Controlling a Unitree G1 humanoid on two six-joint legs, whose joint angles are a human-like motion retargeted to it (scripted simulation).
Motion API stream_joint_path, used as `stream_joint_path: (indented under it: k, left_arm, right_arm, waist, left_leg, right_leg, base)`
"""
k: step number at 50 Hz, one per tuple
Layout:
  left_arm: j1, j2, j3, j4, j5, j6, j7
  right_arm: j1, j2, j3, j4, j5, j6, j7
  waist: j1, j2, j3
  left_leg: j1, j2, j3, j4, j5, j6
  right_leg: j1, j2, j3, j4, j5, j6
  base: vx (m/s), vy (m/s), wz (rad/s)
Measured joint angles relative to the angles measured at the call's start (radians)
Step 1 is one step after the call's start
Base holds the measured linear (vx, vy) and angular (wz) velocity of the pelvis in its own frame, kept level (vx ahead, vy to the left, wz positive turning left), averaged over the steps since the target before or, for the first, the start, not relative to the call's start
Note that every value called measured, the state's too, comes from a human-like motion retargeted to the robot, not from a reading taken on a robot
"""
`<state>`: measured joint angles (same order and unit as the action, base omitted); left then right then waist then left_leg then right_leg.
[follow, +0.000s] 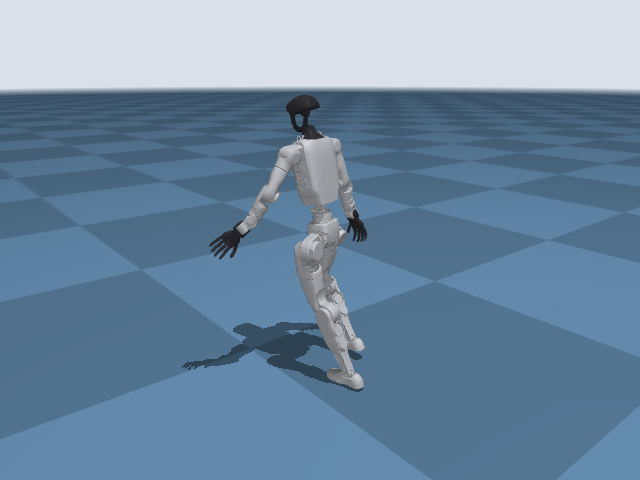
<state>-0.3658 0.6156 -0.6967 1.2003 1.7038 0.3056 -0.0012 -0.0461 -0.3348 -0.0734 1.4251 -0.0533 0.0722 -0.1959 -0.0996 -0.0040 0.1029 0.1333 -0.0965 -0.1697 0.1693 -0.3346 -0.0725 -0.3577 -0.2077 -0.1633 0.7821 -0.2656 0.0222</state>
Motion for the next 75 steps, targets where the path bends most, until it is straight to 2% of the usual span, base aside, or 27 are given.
stream_joint_path:
  k: [4,8,10,13,15,19,21,23,25,27,30,33,35,37,40,43,45,47,50,52,55,58,62,65,68,71,75]
  left_arm:
    - [-0.269,-0.106,-0.039,-0.298,-0.002,-0.01,0.042]
    - [-0.549,-0.187,-0.121,-0.551,-0.127,-0.06,0.084]
    - [-0.703,-0.203,-0.169,-0.633,-0.151,-0.058,0.104]
    - [-0.858,-0.193,-0.163,-0.712,-0.112,-0.016,0.094]
    - [-0.881,-0.157,-0.119,-0.759,-0.071,0.017,0.075]
    - [-0.678,-0.064,-0.031,-0.802,-0.055,-0.009,0.03]
    - [-0.515,-0.054,0.009,-0.758,-0.06,-0.041,0.011]
    - [-0.342,-0.065,0.051,-0.669,-0.041,-0.069,-0.024]
    - [-0.182,-0.081,0.097,-0.54,-0.004,-0.072,-0.067]
    - [-0.045,-0.088,0.123,-0.384,-0.003,-0.046,-0.104]
    - [0.132,-0.07,0.141,-0.118,-0.109,-0.034,-0.119]
    - [0.297,0.004,0.112,0.089,-0.241,-0.076,-0.133]
    - [0.404,0.067,0.112,0.173,-0.314,-0.099,-0.141]
    - [0.505,0.136,0.146,0.194,-0.365,-0.109,-0.143]
    - [0.632,0.235,0.232,0.159,-0.385,-0.133,-0.136]
    - [0.682,0.306,0.302,0.11,-0.351,-0.146,-0.148]
    - [0.684,0.323,0.322,0.09,-0.359,-0.124,-0.151]
    - [0.671,0.303,0.334,0.078,-0.375,-0.1,-0.16]
    - [0.644,0.239,0.328,0.062,-0.372,-0.109,-0.165]
    - [0.628,0.204,0.314,0.045,-0.33,-0.152,-0.144]
    - [0.616,0.182,0.302,0.006,-0.252,-0.223,-0.081]
    - [0.61,0.179,0.303,-0.021,-0.226,-0.254,-0.024]
    - [0.616,0.17,0.33,0.009,-0.32,-0.241,0.015]
    - [0.659,0.145,0.388,0.067,-0.361,-0.223,0.013]
    - [0.724,0.104,0.421,0.117,-0.341,-0.213,-0.017]
    - [0.783,0.042,0.384,0.154,-0.283,-0.206,-0.06]
    - [0.837,-0.074,0.264,0.179,-0.219,-0.253,-0.12]
  right_arm:
    - [0.382,-0.106,-0.219,0.05,-0.014,0.017,0.127]
    - [0.709,-0.165,-0.347,0.099,-0.046,0.029,0.274]
    - [0.835,-0.174,-0.373,0.117,-0.032,0.037,0.313]
    - [0.923,-0.195,-0.401,0.13,0.04,0.072,0.332]
    - [0.906,-0.215,-0.426,0.125,0.118,0.081,0.299]
    - [0.688,-0.232,-0.427,0.101,0.276,0.037,0.176]
    - [0.517,-0.211,-0.441,0.087,0.339,0.017,0.129]
    - [0.324,-0.178,-0.439,0.071,0.37,0.008,0.105]
    - [0.095,-0.15,-0.386,0.057,0.332,0.021,0.085]
    - [-0.124,-0.123,-0.287,0.017,0.198,0.047,0.079]
    - [-0.446,-0.093,-0.059,-0.07,-0.054,0.05,0.076]
    - [-0.74,-0.103,0.219,-0.158,-0.198,0.007,0.063]
    - [-0.933,-0.132,0.39,-0.214,-0.246,-0.014,0.046]
    - [-1.099,-0.187,0.511,-0.284,-0.25,-0.027,0.024]
    - [-1.287,-0.286,0.59,-0.41,-0.211,-0.054,-0.005]
    - [-1.385,-0.364,0.524,-0.552,-0.142,-0.069,-0.046]
    - [-1.396,-0.399,0.438,-0.666,-0.048,-0.075,-0.096]
    - [-1.343,-0.42,0.346,-0.803,0.04,-0.097,-0.129]
    - [-1.148,-0.447,0.215,-1.027,0.094,-0.153,-0.12]
    - [-0.918,-0.46,0.104,-1.177,0.089,-0.202,-0.069]
    - [-0.513,-0.431,-0.08,-1.331,0.094,-0.268,0.037]
    - [-0.165,-0.327,-0.198,-1.319,0.121,-0.28,0.132]
    - [0.113,-0.161,-0.236,-1.048,0.084,-0.197,0.242]
    - [0.207,-0.054,-0.197,-0.74,-0.047,-0.126,0.331]
    - [0.251,0.023,-0.158,-0.441,-0.146,-0.087,0.368]
    - [0.275,0.074,-0.125,-0.197,-0.148,-0.068,0.315]
    - [0.31,0.107,-0.025,-0.014,-0.114,-0.086,0.279]
  waist:
    - [-0.224,0.081,-0.042]
    - [-0.309,0.104,-0.043]
    - [-0.318,0.094,-0.03]
    - [-0.313,0.03,0.029]
    - [-0.312,0.016,0.089]
    - [-0.305,0.065,0.07]
    - [-0.259,0.058,0.038]
    - [-0.18,0.032,0.006]
    - [-0.072,-0.001,-0.015]
    - [0.059,-0.019,-0.014]
    - [0.23,0.002,0.015]
    - [0.307,0.038,0.028]
    - [0.322,0.058,0.03]
    - [0.315,0.076,0.033]
    - [0.3,0.109,0.05]
    - [0.332,0.079,0.02]
    - [0.351,0.061,0.013]
    - [0.355,0.065,0.02]
    - [0.316,0.089,0.017]
    - [0.259,0.106,0.005]
    - [0.175,0.121,-0.002]
    - [0.125,0.106,0.016]
    - [0.093,0.036,0.083]
    - [0.117,0.0,0.14]
    - [0.177,-0.028,0.188]
    - [0.183,-0.033,0.21]
    - [0.144,0.038,0.169]
  left_leg:
    - [0.097,0.087,-0.164,-0.101,0.253,-0.095]
    - [0.244,0.173,-0.214,-0.166,0.388,-0.143]
    - [0.312,0.197,-0.188,-0.153,0.418,-0.133]
    - [0.376,0.165,-0.08,0.007,0.442,-0.062]
    - [0.311,0.155,-0.003,0.286,0.367,-0.013]
    - [-0.091,0.133,0.042,0.913,0.037,0.105]
    - [-0.239,0.095,0.104,0.992,-0.104,0.173]
    - [-0.334,0.047,0.192,0.919,-0.199,0.225]
    - [-0.378,-0.004,0.282,0.711,-0.209,0.243]
    - [-0.361,-0.029,0.358,0.401,-0.132,0.221]
    - [-0.295,0.007,0.499,-0.012,-0.002,0.136]
    - [-0.289,0.061,0.675,-0.161,0.053,0.038]
    - [-0.287,0.077,0.764,-0.194,0.086,0.008]
    - [-0.267,0.077,0.783,-0.187,0.105,0.029]
    - [-0.198,0.074,0.7,-0.133,0.075,0.113]
    - [-0.232,0.042,0.596,-0.033,-0.007,0.191]
    - [-0.24,0.015,0.541,0.011,-0.054,0.196]
    - [-0.207,-0.005,0.476,0.008,-0.065,0.177]
    - [-0.146,-0.026,0.328,-0.025,-0.026,0.138]
    - [-0.113,-0.027,0.188,-0.041,0.018,0.106]
    - [-0.061,-0.018,-0.036,-0.062,0.075,0.065]
    - [-0.012,-0.021,-0.235,-0.085,0.107,0.046]
    - [0.072,-0.062,-0.442,-0.109,0.12,0.039]
    - [0.134,-0.068,-0.531,-0.107,0.108,0.059]
    - [0.133,-0.12,-0.502,0.007,0.094,0.105]
    - [-0.07,-0.187,-0.247,0.423,0.045,0.161]
    - [-0.424,-0.027,0.182,0.931,-0.067,0.279]
  right_leg:
    - [0.072,-0.002,-0.088,-0.595,0.13,0.054]
    - [0.107,0.005,-0.115,-0.856,0.1,0.144]
    - [0.119,0.015,-0.06,-0.866,0.091,0.135]
    - [0.178,0.0,-0.012,-0.766,0.329,0.071]
    - [0.197,0.022,0.006,-0.622,0.254,0.029]
    - [0.106,0.083,-0.005,-0.36,0.071,0.03]
    - [0.126,0.08,0.006,-0.376,0.048,0.045]
    - [0.18,0.062,0.034,-0.459,0.063,0.059]
    - [0.237,0.043,0.084,-0.56,0.11,0.076]
    - [0.296,0.045,0.145,-0.636,0.161,0.094]
    - [0.422,0.096,0.218,-0.721,0.206,0.109]
    - [0.561,0.143,0.228,-0.763,0.198,0.108]
    - [0.64,0.168,0.224,-0.765,0.181,0.101]
    - [0.703,0.192,0.208,-0.732,0.186,0.098]
    - [0.721,0.227,0.164,-0.519,0.254,0.128]
    - [0.425,0.202,0.158,0.05,0.33,0.213]
    - [0.253,0.17,0.157,0.315,0.348,0.218]
    - [0.134,0.131,0.147,0.453,0.264,0.138]
    - [0.022,0.075,0.098,0.493,0.164,0.014]
    - [0.001,0.069,0.054,0.407,0.118,-0.018]
    - [0.021,0.084,0.006,0.172,0.102,-0.007]
    - [0.076,0.068,-0.01,-0.157,0.128,0.034]
    - [0.202,-0.005,0.107,-0.65,0.172,0.11]
    - [0.24,-0.043,0.282,-0.798,0.143,0.182]
    - [0.267,-0.099,0.282,-0.786,0.217,0.175]
    - [0.298,-0.146,0.157,-0.731,0.176,0.125]
    - [0.269,-0.127,-0.063,-0.574,0.065,0.069]
  base:
    - [1.17,-0.39,2.28]
    - [1.19,-0.59,0.95]
    - [1.11,-0.64,0.12]
    - [1.03,-0.61,-0.42]
    - [0.9,-0.51,-0.61]
    - [0.78,-0.32,-0.39]
    - [0.77,-0.18,-0.47]
    - [0.76,-0.12,-0.78]
    - [0.75,-0.07,-1.35]
    - [0.76,-0.01,-1.85]
    - [0.8,0.07,-1.73]
    - [0.84,0.14,-0.58]
    - [0.86,0.18,0.41]
    - [0.86,0.21,1.18]
    - [0.84,0.22,1.56]
    - [0.69,0.16,1.38]
    - [0.63,0.13,1.5]
    - [0.62,0.16,1.8]
    - [0.58,0.14,2.71]
    - [0.57,0.05,3.81]
    - [0.57,-0.06,4.27]
    - [0.53,-0.17,4.09]
    - [0.5,-0.29,3.6]
    - [0.49,-0.38,2.34]
    - [0.46,-0.39,1.31]
    - [0.39,-0.35,1.77]
    - [0.34,-0.33,2.47]
